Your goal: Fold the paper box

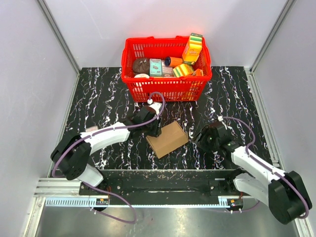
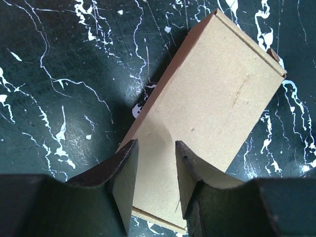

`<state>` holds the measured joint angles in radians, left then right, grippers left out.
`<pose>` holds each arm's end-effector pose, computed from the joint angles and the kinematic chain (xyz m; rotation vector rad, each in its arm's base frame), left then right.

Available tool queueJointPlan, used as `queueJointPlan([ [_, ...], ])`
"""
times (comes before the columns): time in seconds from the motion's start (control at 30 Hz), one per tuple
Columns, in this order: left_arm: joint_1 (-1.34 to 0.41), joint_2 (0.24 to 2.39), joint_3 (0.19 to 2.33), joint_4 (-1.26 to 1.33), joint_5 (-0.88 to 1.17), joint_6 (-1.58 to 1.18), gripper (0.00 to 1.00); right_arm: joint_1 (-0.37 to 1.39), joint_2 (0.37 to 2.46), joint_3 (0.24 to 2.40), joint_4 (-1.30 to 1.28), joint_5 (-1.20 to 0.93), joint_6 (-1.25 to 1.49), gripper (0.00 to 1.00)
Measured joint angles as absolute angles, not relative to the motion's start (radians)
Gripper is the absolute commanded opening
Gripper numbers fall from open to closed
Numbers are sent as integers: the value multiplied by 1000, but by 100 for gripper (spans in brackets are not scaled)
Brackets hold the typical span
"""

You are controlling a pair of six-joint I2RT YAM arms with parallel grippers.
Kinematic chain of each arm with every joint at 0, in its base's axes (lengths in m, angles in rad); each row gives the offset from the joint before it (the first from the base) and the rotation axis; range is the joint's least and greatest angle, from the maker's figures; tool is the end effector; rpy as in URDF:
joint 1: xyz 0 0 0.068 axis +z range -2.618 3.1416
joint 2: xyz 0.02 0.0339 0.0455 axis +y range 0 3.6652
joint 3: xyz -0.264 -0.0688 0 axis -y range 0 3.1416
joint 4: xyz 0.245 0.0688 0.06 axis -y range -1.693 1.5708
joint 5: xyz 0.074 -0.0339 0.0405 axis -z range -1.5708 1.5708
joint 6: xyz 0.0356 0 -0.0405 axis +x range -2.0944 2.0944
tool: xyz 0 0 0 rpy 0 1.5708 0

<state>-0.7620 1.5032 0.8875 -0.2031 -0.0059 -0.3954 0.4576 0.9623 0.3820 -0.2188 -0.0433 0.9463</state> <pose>0.2256 -0.2150 0.2043 0.4452 2.4175 -0.5247 0.1637 0.0824 0.1674 0.5813 2.4220 0.6945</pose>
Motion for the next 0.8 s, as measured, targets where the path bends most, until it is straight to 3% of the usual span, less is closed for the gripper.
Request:
queueJointPlan([
  [0.27, -762, 1510, 888, -184, 16, -392, 40, 423, 1108, 489, -195, -45, 935, 45],
  [0.47, -762, 1514, 880, -175, 21, -392, 40, 422, 1104, 454, -124, -107, 936, 66],
  [0.63, -762, 1514, 871, -166, 19, -416, 39, 420, 927, 258, 35, -176, 991, 70],
  [0.8, -762, 1512, 846, -123, 14, -465, 39, 419, 899, 163, 111, -215, 1058, 72],
])
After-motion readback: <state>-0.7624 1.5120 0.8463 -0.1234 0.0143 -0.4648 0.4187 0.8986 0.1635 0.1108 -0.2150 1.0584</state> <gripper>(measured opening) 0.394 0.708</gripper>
